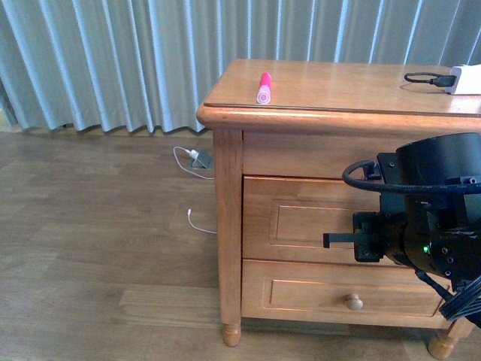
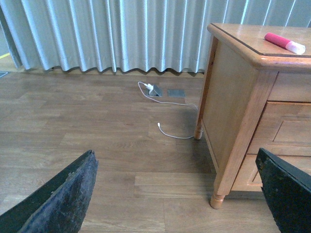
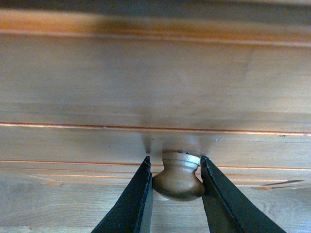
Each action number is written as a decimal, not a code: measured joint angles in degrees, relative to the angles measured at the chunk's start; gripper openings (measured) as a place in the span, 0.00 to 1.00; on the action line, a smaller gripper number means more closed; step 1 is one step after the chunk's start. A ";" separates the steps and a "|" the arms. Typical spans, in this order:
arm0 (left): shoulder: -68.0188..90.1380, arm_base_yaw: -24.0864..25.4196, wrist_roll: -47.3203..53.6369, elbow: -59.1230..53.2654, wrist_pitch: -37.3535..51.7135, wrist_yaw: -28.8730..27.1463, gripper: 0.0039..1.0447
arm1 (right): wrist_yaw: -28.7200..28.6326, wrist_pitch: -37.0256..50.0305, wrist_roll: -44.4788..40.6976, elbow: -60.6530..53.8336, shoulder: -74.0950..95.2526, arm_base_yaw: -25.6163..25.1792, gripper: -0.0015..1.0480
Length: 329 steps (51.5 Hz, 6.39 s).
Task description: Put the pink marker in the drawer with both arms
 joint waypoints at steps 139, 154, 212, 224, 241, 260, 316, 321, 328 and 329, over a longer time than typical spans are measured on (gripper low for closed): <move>0.00 0.00 0.00 0.00 0.00 0.00 0.94 | -5.75 -23.58 -6.45 -48.22 -105.46 -6.32 0.94; 0.00 0.00 0.00 0.00 0.00 0.00 0.94 | -5.77 -23.58 -6.51 -48.22 -105.46 -6.32 0.92; 64.85 -18.49 -0.98 34.45 25.00 -5.60 0.94 | -5.75 -23.58 -6.51 -48.22 -105.48 -6.34 0.92; 84.32 -21.77 0.20 52.35 25.40 -5.11 0.94 | -5.75 -23.58 -6.51 -48.22 -105.48 -6.34 0.92; 103.86 -23.45 -1.81 72.15 21.05 -3.41 0.94 | -5.75 -23.58 -6.51 -48.22 -105.48 -6.34 0.92; 117.20 -25.97 -1.92 88.67 14.16 -3.37 0.94 | -5.75 -23.58 -6.51 -48.22 -105.48 -6.34 0.92; 119.40 -26.69 7.78 94.38 2.62 -3.43 0.14 | -5.75 -23.58 -6.51 -48.22 -105.48 -6.34 0.92; 118.75 -26.38 7.93 93.39 3.10 -2.82 0.14 | -5.77 -23.58 -6.51 -48.22 -105.48 -6.34 0.92; 116.76 -26.10 8.04 90.20 5.11 0.70 0.14 | -5.75 -23.58 -6.51 -48.22 -105.48 -6.34 0.92; 116.17 -26.08 8.17 89.37 5.46 1.73 0.14 | -5.75 -23.58 -6.51 -48.22 -105.48 -6.34 0.92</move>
